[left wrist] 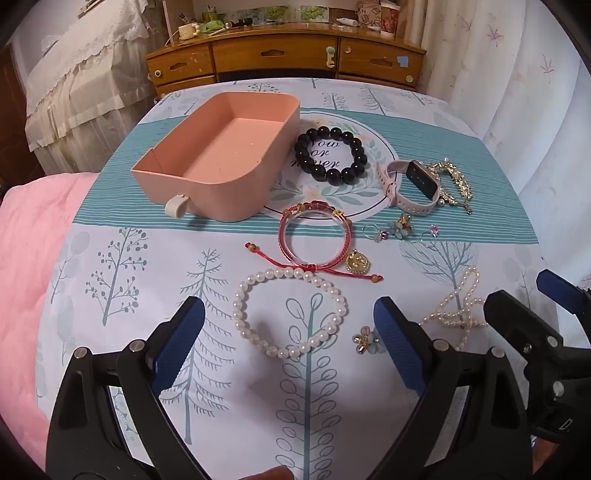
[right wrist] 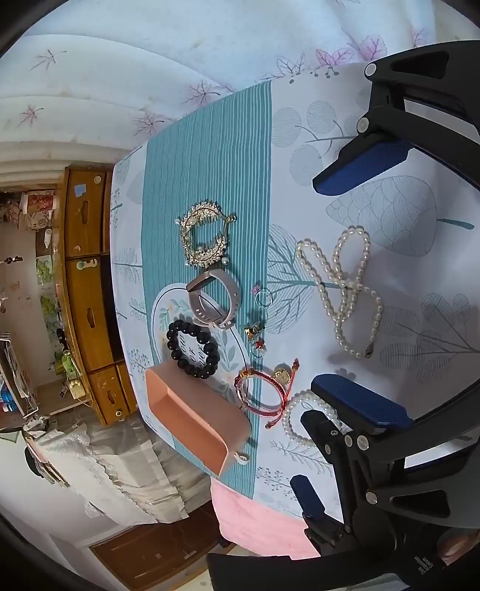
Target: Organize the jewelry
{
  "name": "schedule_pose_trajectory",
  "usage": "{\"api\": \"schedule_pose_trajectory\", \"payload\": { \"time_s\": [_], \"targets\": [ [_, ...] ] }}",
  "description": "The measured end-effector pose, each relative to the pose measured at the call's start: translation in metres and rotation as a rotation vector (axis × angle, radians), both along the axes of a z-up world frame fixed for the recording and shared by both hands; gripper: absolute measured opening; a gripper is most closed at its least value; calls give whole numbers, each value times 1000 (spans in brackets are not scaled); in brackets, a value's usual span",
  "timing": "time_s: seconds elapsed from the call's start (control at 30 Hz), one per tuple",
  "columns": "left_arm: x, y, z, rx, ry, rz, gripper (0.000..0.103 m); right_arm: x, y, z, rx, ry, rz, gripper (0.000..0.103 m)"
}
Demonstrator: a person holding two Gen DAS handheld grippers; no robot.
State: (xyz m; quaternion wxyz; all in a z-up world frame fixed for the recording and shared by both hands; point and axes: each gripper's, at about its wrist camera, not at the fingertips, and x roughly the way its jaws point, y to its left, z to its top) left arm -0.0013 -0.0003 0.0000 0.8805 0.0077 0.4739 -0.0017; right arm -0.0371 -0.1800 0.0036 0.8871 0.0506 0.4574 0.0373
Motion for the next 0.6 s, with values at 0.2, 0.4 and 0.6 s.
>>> {"api": "schedule_pose_trajectory", "payload": {
  "time_s": [0.2,0.4,0.6],
  "targets": [
    [-6,-5,-10,-12,8,0,92,0,1,-2,1,-3,2,99],
    [2,1,-7,-28,46,-3,92,1,5,-2,3,-3,13,99],
    [1,1,-8,-25,49,-1,92,1,7,-1,5,-4,17,99]
  ]
}}
